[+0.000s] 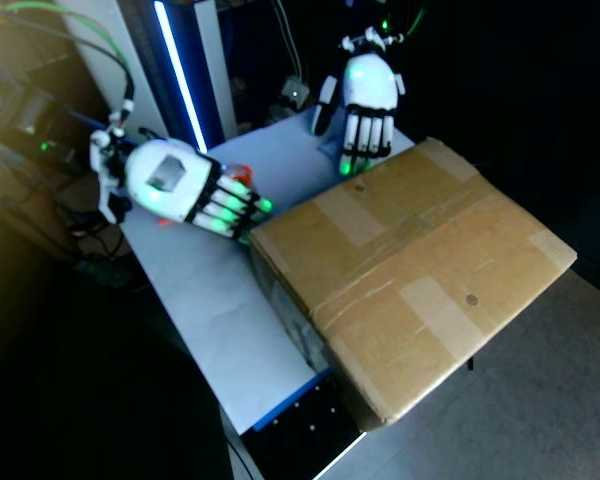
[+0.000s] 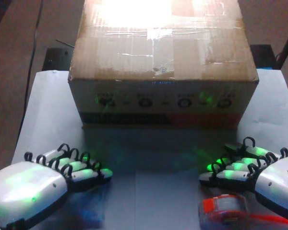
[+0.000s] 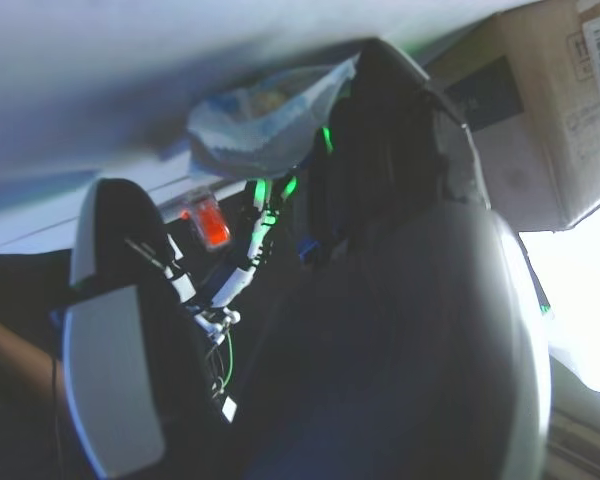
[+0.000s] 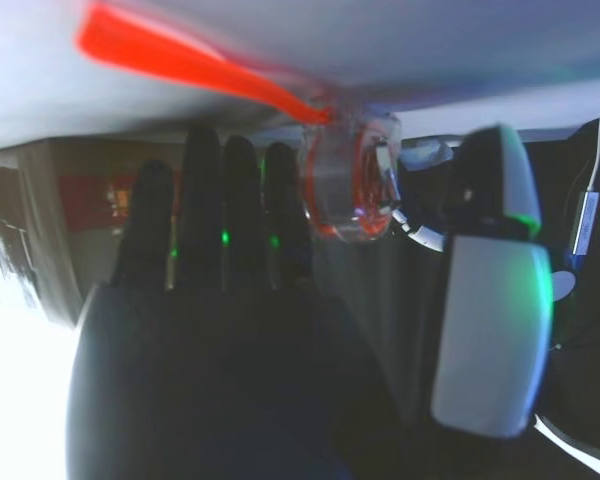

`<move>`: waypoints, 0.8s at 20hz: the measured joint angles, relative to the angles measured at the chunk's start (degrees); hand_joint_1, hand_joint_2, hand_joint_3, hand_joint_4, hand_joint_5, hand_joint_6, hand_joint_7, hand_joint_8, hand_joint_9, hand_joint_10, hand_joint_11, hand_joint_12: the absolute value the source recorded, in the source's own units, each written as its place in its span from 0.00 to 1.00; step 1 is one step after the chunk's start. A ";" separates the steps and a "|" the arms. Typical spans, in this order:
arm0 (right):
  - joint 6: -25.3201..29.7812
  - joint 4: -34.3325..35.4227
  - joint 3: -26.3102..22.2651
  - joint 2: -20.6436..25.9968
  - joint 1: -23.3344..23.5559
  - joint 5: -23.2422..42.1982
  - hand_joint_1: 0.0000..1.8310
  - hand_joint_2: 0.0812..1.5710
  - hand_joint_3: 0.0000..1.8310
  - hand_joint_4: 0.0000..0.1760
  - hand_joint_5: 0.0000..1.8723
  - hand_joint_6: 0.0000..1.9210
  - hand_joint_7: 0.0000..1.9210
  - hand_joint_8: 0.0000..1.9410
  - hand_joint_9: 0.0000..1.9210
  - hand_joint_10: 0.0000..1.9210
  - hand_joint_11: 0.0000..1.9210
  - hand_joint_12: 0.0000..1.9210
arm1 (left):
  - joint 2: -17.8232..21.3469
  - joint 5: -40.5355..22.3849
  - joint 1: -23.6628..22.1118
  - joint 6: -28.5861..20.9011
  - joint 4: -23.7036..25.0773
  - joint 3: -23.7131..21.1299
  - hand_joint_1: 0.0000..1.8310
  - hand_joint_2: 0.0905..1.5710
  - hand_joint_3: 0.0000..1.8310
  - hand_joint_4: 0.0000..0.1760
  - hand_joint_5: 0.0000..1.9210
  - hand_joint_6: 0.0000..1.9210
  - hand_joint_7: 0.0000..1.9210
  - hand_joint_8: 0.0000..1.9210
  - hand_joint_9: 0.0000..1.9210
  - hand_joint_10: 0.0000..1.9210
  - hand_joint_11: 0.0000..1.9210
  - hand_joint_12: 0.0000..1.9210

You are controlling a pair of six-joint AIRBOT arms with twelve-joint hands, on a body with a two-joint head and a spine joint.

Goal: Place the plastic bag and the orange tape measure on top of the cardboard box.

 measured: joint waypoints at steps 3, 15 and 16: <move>-0.07 -0.07 0.15 -0.20 0.00 0.00 0.49 0.54 0.00 0.00 0.23 0.01 0.18 0.00 0.16 0.03 0.00 0.75 | 0.35 1.03 1.55 0.09 -0.22 -0.46 0.56 0.66 0.00 0.00 0.22 0.01 0.15 0.00 0.14 0.06 0.00 0.66; -0.22 -0.66 2.12 -2.21 0.42 -2.99 0.74 0.77 0.00 0.00 0.40 0.53 0.38 0.78 0.37 0.83 0.41 0.87 | -4.96 8.24 1.97 1.27 -3.74 3.02 0.71 0.81 0.00 0.00 0.41 0.65 0.23 0.83 0.31 0.87 0.23 0.85; -0.26 -0.70 2.12 -2.21 0.81 -2.82 0.74 0.77 0.00 0.00 0.40 0.52 0.38 0.79 0.37 0.84 0.41 0.88 | -5.40 8.92 1.95 1.84 -4.72 3.17 0.72 0.79 0.00 0.00 0.42 0.62 0.27 0.80 0.35 0.83 0.27 0.85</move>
